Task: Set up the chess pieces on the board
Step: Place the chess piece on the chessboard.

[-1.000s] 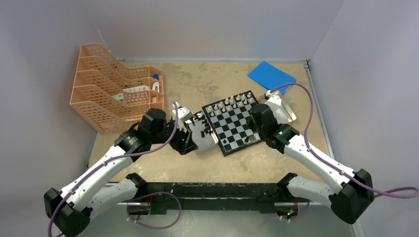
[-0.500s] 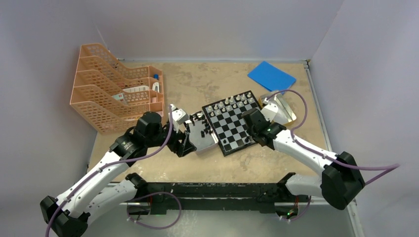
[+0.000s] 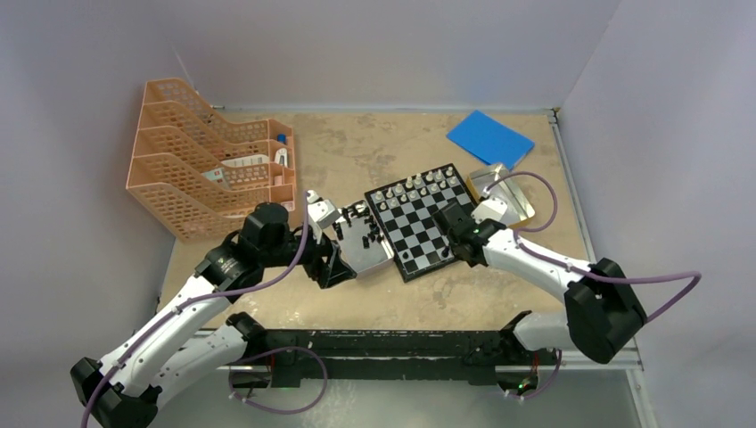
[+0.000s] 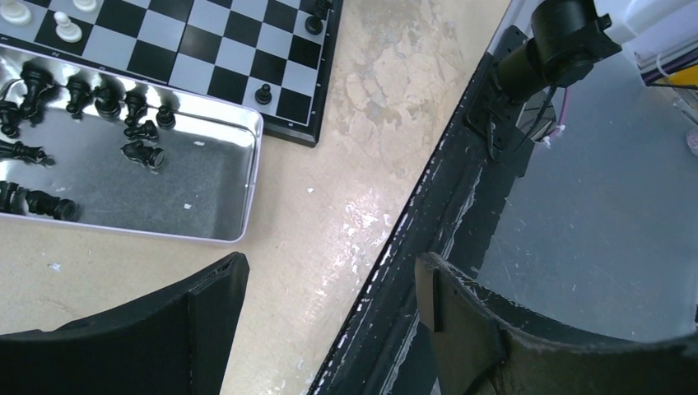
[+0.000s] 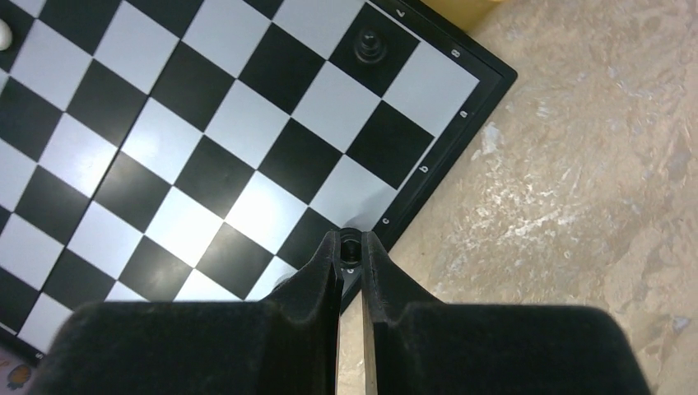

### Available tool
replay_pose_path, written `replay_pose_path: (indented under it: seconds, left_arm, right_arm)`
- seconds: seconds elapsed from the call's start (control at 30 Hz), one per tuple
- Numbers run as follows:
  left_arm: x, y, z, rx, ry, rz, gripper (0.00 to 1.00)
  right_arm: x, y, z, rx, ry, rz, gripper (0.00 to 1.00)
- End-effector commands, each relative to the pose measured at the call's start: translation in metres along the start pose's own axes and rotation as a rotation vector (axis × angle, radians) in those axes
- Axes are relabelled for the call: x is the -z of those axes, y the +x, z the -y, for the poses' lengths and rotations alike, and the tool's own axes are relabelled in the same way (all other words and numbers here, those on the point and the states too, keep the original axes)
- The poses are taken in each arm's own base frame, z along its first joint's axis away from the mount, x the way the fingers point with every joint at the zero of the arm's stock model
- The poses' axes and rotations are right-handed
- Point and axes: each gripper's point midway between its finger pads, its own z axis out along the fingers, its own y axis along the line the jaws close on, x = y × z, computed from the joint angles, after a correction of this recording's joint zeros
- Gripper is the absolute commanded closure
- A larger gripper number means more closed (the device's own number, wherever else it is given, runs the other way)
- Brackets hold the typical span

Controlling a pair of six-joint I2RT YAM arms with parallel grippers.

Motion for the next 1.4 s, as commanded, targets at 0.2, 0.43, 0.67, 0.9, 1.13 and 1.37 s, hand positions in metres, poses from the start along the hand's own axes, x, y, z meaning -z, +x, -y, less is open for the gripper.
replay_pose_path:
  seconds: [0.2, 0.43, 0.67, 0.9, 1.13, 1.37]
  left_arm:
    - [-0.002, -0.005, 0.010, -0.034, 0.072, 0.021, 0.26]
    - [0.000, -0.006, 0.010, -0.038, 0.064, 0.032, 0.26]
    - [-0.002, -0.005, 0.009, -0.032, 0.063, 0.024, 0.26]
    - [-0.004, -0.003, 0.008, -0.027, 0.065, 0.014, 0.26]
    - [-0.004, -0.003, 0.007, -0.023, 0.059, 0.012, 0.26]
    - [-0.002, -0.004, 0.007, -0.024, 0.052, 0.022, 0.26]
  right_arm:
    - [-0.003, -0.018, 0.008, -0.055, 0.097, 0.080, 0.96]
    - [-0.009, -0.022, 0.005, -0.035, 0.127, 0.113, 0.95]
    - [-0.020, -0.016, 0.004, -0.003, 0.174, 0.108, 0.95]
    - [-0.018, -0.013, -0.001, -0.006, 0.130, 0.088, 0.93]
    - [-0.009, -0.018, 0.002, -0.018, 0.111, 0.088, 0.93]
    - [-0.008, -0.022, 0.005, -0.012, 0.125, 0.099, 0.92]
